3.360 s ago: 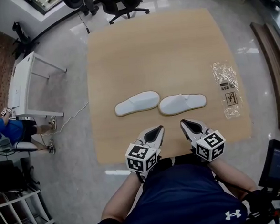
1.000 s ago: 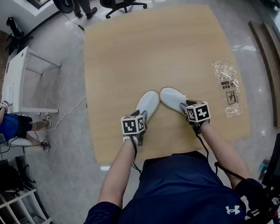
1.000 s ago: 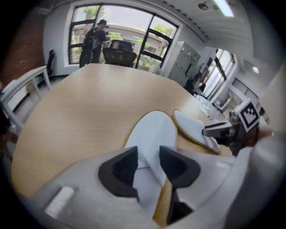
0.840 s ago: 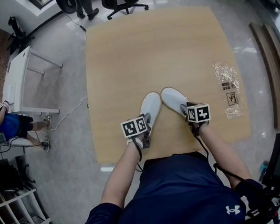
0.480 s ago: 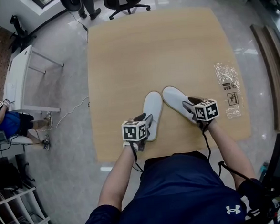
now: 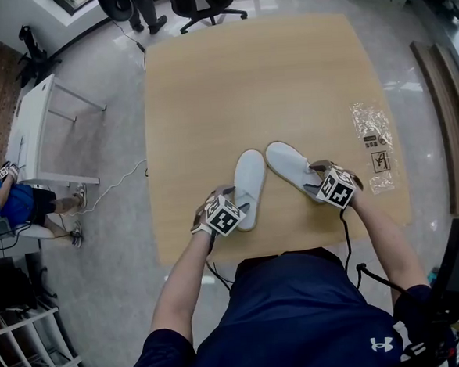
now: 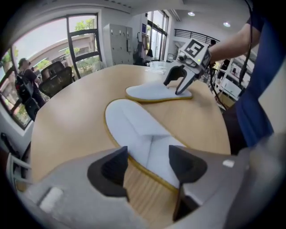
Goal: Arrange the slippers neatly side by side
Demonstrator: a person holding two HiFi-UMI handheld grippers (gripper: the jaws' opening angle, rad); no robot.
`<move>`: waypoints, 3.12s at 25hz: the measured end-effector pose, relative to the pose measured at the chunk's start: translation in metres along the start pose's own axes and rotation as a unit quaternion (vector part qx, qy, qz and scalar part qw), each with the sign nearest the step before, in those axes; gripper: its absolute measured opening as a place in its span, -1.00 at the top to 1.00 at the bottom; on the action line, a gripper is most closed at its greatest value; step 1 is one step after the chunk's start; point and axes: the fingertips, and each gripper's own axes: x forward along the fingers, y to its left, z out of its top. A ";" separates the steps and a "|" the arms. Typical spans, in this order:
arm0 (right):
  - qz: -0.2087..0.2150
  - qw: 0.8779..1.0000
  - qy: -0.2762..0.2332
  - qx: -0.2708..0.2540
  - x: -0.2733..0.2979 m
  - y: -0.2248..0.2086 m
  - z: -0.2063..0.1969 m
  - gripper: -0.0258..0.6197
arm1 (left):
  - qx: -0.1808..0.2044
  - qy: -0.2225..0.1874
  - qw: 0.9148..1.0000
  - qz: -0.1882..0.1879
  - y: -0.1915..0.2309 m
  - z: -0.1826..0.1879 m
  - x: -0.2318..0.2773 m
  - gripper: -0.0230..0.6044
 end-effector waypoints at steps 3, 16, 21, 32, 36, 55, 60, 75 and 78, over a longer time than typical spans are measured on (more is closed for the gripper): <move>-0.017 0.998 -0.017 0.053 0.003 0.001 -0.001 0.15 | -0.037 -0.011 0.999 0.011 0.001 -0.003 0.002 0.00; -0.104 0.970 -0.031 0.216 0.012 0.013 0.014 0.16 | -0.127 -0.035 0.990 0.048 -0.006 0.020 0.012 0.01; -0.123 0.952 -0.023 0.278 0.016 0.017 0.018 0.18 | -0.126 -0.029 0.991 0.046 -0.008 0.030 0.019 0.01; -0.123 0.936 -0.025 0.329 0.026 0.021 0.020 0.22 | -0.137 -0.026 0.989 0.047 -0.001 0.044 0.028 0.02; -0.117 0.936 -0.027 0.331 0.026 0.024 0.024 0.22 | -0.133 -0.026 0.990 0.045 -0.001 0.044 0.029 0.02; -0.114 0.951 -0.016 0.286 0.024 0.023 0.028 0.30 | -0.143 -0.012 0.988 0.062 0.004 0.051 0.030 0.02; -0.114 0.950 -0.023 0.288 0.022 0.023 0.031 0.30 | -0.133 0.001 0.989 0.067 0.004 0.050 0.029 0.03; -0.096 0.940 -0.057 0.323 0.023 0.023 0.029 0.32 | -0.181 -0.050 0.978 0.090 0.006 0.059 0.013 0.04; -0.098 0.936 -0.081 0.329 0.021 0.019 0.026 0.34 | -0.210 -0.095 0.968 0.094 0.006 0.065 -0.004 0.11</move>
